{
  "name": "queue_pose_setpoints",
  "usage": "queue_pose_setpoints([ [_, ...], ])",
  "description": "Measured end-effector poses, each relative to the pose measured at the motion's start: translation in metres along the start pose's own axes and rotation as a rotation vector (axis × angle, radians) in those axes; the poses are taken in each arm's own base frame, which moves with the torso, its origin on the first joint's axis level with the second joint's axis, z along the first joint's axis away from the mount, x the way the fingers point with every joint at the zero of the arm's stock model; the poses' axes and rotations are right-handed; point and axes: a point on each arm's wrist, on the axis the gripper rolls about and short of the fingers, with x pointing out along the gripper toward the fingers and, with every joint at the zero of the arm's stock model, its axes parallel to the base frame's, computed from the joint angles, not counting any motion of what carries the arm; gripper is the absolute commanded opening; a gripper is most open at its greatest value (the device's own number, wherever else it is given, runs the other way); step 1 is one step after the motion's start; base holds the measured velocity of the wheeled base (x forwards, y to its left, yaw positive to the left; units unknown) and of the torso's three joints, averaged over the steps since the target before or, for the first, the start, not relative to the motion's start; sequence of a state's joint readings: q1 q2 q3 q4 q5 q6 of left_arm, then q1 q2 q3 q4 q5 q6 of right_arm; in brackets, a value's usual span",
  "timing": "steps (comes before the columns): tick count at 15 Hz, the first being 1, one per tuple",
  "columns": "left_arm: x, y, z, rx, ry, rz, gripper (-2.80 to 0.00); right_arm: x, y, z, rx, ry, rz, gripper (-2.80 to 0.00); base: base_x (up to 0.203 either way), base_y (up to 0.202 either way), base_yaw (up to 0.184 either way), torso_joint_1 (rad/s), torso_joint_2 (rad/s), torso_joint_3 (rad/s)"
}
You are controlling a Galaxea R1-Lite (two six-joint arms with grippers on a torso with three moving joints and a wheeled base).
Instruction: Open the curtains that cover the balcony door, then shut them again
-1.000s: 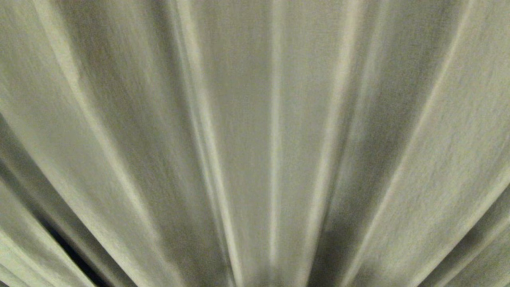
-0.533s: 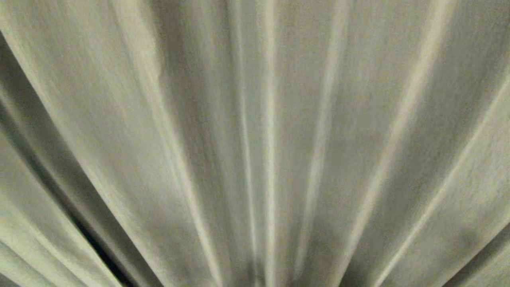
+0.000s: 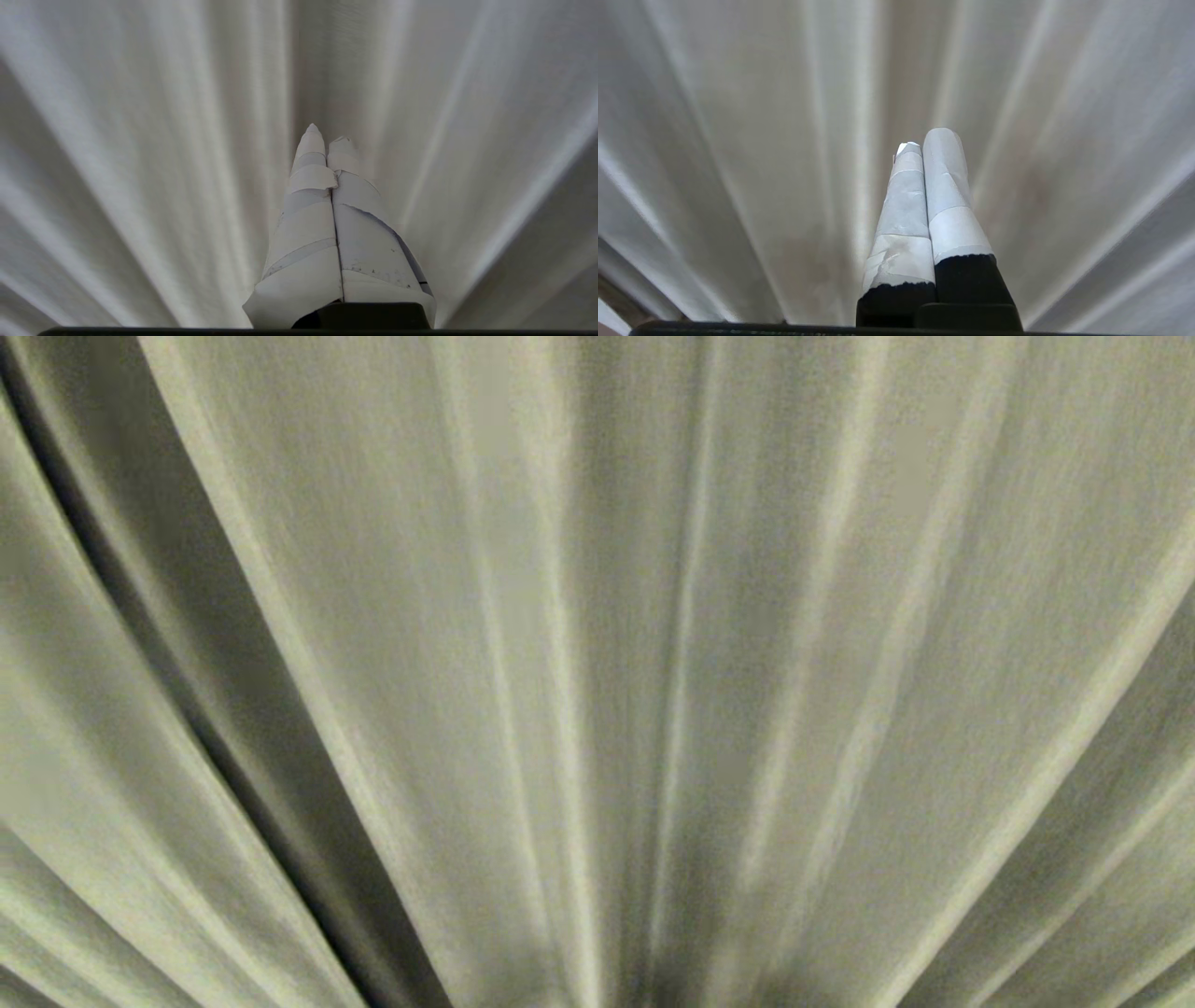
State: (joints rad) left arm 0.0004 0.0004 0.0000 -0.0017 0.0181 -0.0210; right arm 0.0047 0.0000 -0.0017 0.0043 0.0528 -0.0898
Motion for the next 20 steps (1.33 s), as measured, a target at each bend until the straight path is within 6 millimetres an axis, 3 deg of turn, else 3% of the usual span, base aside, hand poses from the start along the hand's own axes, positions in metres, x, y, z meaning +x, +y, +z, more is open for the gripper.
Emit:
queue_pose_setpoints([
  [20,0.0000,0.0000,0.0001,-0.006,-0.001,-0.001,-2.80,0.0000,0.0000,0.0000,0.000,0.000,0.000,-2.80,0.000,0.190,0.000,0.002,0.00,0.004],
])
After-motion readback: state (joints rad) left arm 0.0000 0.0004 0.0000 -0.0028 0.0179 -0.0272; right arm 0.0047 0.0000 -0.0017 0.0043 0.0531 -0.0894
